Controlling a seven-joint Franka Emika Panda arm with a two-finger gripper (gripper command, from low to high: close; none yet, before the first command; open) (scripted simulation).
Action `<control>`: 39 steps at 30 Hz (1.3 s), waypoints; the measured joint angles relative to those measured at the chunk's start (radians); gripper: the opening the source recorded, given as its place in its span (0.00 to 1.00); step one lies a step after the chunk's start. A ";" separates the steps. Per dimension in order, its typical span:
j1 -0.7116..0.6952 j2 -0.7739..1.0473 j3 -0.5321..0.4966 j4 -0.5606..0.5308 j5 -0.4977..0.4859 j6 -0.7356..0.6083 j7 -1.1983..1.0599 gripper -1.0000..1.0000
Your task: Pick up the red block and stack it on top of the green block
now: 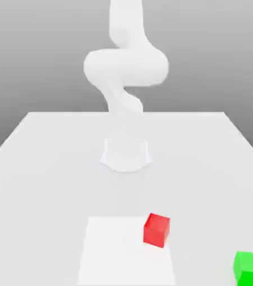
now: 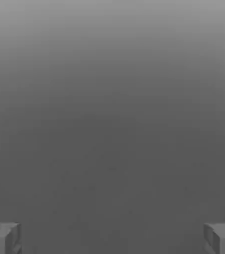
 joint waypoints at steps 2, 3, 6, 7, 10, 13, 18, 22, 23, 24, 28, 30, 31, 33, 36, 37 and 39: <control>0.031 0.079 -0.010 -0.047 -0.018 0.048 -0.084 0.50; 0.046 0.116 -0.016 -0.069 -0.025 0.070 -0.125 0.50; 0.086 0.224 -0.034 -0.134 -0.042 0.135 -0.246 0.50; 0.100 0.259 -0.041 -0.155 -0.047 0.156 -0.286 0.50; 0.135 0.364 -0.056 -0.219 -0.051 0.221 -0.414 0.50; 0.170 0.470 -0.071 -0.283 -0.046 0.285 -0.548 0.50; 0.227 0.645 -0.083 -0.390 -0.009 0.393 -0.792 0.50; 0.253 0.788 -0.078 -0.422 0.045 0.498 -0.918 0.50; 0.246 0.824 -0.070 -0.419 0.058 0.528 -0.930 0.50; 0.239 0.861 -0.061 -0.415 0.069 0.558 -0.940 0.50; 0.216 0.957 -0.034 -0.401 0.091 0.640 -0.958 0.00; 0.216 0.957 -0.034 -0.401 0.091 0.639 -0.958 0.00; 0.216 0.957 -0.034 -0.401 0.090 0.638 -0.957 0.00; 0.213 0.968 -0.030 -0.400 0.092 0.648 -0.959 0.00; 0.222 0.902 -0.044 -0.410 0.074 0.592 -0.945 0.00; 0.224 0.869 -0.048 -0.414 0.064 0.563 -0.937 0.00; 0.224 0.798 -0.054 -0.425 0.043 0.504 -0.923 0.00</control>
